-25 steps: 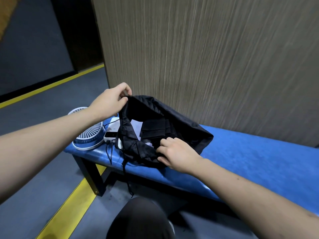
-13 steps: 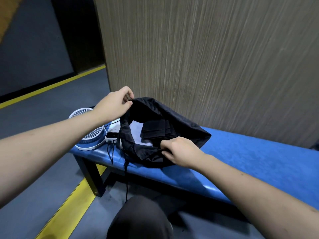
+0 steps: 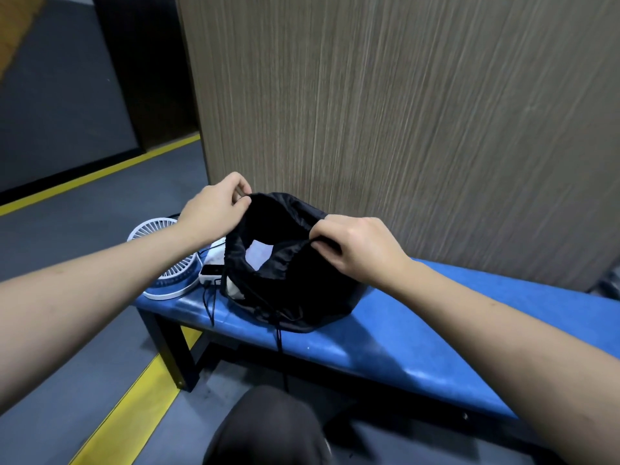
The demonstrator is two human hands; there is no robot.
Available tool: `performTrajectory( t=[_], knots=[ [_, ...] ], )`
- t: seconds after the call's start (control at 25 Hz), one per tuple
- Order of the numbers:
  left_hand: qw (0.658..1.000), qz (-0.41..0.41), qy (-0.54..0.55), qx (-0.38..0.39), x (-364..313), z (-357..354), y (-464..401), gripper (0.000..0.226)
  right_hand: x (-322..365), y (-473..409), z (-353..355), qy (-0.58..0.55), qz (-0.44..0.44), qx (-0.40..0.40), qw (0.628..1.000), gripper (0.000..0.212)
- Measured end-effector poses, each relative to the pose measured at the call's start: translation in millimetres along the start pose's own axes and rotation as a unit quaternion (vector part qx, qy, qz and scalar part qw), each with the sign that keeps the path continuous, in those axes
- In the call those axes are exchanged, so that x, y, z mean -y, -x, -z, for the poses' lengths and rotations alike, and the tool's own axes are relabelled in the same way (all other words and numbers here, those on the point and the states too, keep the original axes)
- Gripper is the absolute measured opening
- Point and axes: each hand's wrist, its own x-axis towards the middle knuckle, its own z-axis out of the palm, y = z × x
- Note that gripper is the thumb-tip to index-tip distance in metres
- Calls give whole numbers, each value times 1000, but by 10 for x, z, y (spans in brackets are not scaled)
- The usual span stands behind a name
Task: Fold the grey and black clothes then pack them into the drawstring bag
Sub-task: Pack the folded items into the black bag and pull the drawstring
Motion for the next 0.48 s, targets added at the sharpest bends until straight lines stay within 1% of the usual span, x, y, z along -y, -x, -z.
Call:
performTrajectory(
  t=[0.04, 0.08, 0.16, 0.2, 0.24, 0.32, 0.36, 0.4, 0.44, 0.48],
  knots=[
    [999, -7, 29, 17, -21, 6, 24, 6, 1, -9, -7, 2, -17, 0, 1000, 20],
    [996, -21, 65, 49, -47, 5, 59, 9, 9, -24, -27, 4, -36, 10, 999, 20],
    [980, -48, 125, 146, -118, -28, 170, 16, 47, -61, -92, 4, -80, 40, 996, 20],
    [971, -58, 132, 191, -152, -51, 244, 25, 67, -85, -134, 2, -101, 52, 994, 20],
    [966, -64, 122, 218, -170, -78, 312, 37, 86, -113, -173, -3, -120, 60, 991, 21],
    [967, -62, 89, 230, -196, -153, 422, 63, 124, -184, -231, -15, -154, 72, 985, 24],
    [971, -51, 69, 225, -214, -208, 462, 71, 145, -223, -252, -25, -168, 73, 983, 26],
    [975, -39, 44, 213, -235, -277, 491, 74, 168, -268, -273, -40, -181, 71, 980, 26],
    [980, -28, 11, 194, -249, -356, 505, 71, 189, -314, -285, -59, -192, 69, 977, 26],
    [985, -26, -12, 168, -264, -438, 505, 60, 206, -358, -291, -84, -202, 72, 973, 25]
  ],
)
